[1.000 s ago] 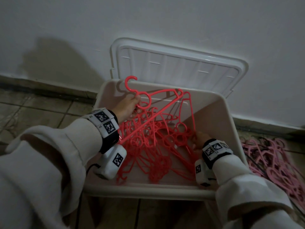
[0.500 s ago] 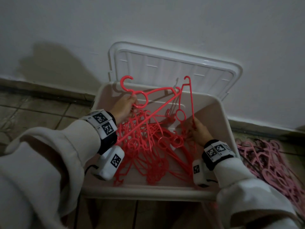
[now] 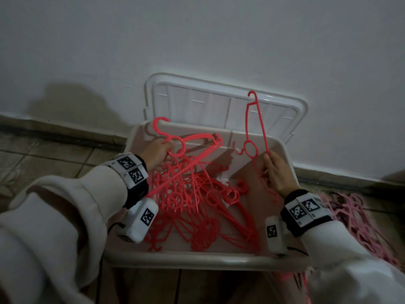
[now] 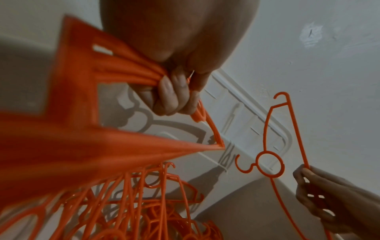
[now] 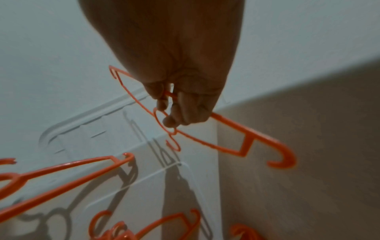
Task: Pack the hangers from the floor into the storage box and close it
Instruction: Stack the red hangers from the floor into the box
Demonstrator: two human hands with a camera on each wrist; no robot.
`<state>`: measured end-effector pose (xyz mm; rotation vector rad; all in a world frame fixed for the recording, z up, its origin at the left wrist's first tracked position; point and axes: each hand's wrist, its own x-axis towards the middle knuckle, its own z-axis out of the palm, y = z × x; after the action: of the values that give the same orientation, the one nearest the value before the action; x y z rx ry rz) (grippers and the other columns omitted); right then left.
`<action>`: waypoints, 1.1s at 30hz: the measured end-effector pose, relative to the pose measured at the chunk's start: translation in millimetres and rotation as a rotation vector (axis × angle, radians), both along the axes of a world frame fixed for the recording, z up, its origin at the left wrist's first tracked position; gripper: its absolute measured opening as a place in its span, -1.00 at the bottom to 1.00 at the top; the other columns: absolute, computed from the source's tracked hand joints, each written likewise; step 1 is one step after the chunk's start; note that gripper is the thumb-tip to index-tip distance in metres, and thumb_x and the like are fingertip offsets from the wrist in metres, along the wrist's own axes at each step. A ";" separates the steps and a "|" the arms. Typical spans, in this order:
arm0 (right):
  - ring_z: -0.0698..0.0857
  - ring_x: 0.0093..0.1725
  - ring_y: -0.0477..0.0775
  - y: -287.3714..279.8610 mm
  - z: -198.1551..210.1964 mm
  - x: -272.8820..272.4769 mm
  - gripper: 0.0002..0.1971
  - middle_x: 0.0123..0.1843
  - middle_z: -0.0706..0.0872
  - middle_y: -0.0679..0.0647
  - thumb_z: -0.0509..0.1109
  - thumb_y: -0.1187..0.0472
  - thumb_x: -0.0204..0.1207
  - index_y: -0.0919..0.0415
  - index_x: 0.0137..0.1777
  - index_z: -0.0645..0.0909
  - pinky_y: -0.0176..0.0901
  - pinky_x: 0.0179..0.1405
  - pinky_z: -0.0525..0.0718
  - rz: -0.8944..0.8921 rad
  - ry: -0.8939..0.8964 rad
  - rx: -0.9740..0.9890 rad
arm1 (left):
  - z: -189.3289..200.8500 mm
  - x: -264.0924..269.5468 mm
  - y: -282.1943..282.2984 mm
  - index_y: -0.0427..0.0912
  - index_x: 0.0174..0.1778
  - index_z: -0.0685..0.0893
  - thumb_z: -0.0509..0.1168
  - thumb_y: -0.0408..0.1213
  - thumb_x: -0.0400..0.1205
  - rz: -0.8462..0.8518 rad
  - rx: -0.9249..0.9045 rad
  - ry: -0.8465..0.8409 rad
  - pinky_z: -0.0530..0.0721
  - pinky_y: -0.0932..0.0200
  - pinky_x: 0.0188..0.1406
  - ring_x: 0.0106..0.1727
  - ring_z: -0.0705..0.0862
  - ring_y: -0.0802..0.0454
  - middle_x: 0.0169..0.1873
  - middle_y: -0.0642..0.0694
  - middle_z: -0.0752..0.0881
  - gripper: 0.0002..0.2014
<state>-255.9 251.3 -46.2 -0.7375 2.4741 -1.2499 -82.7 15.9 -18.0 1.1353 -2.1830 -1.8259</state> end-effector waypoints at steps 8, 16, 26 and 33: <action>0.49 -0.56 -0.19 5.4 35.3 16.3 -0.74 -0.45 0.55 -0.01 0.03 0.15 0.71 0.07 -0.15 0.50 -0.50 -0.53 0.39 0.126 0.232 -0.013 | -2.2 7.0 -5.6 -0.03 -0.37 0.43 0.13 -0.33 0.67 0.110 -0.208 0.061 0.51 0.14 -0.50 -0.44 0.50 -0.07 -0.48 -0.11 0.50 -0.73; 0.52 -0.67 -0.05 -27.7 40.5 45.8 -0.69 -0.52 0.67 0.12 -0.09 0.14 0.72 0.19 -0.16 0.41 -0.45 -0.72 0.37 0.028 -0.694 -0.668 | 3.8 5.5 11.6 -0.11 -0.34 0.49 0.16 -0.29 0.58 0.088 0.067 -0.009 0.15 0.44 -0.77 -0.78 0.24 0.18 -0.73 0.02 0.40 -0.83; 0.74 -0.48 -0.08 -86.3 -0.7 103.5 -0.64 -0.41 0.78 0.09 -0.10 0.06 0.72 0.14 -0.23 0.41 -0.34 -0.58 0.66 0.150 -1.209 -0.338 | 7.4 -8.8 24.2 -0.13 -0.42 0.51 0.29 -0.14 0.59 -0.032 0.215 0.201 0.27 0.42 -0.65 -0.71 0.41 0.14 -0.66 -0.01 0.51 -0.72; 0.65 -0.63 -0.14 -95.5 -12.9 98.4 -0.67 -0.61 0.68 0.00 0.09 0.16 0.70 0.25 -0.24 0.54 -0.37 -0.61 0.62 0.235 -0.989 -0.026 | -5.0 -7.3 21.5 -0.04 -0.32 0.50 0.16 -0.12 0.70 -0.070 -0.004 0.154 0.34 0.47 -0.68 -0.74 0.39 0.33 -0.48 0.01 0.44 -0.74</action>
<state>-157.4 155.8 -59.1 -0.2724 1.5218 -1.1575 -90.0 37.4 -23.0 0.8952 -2.1635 -1.8671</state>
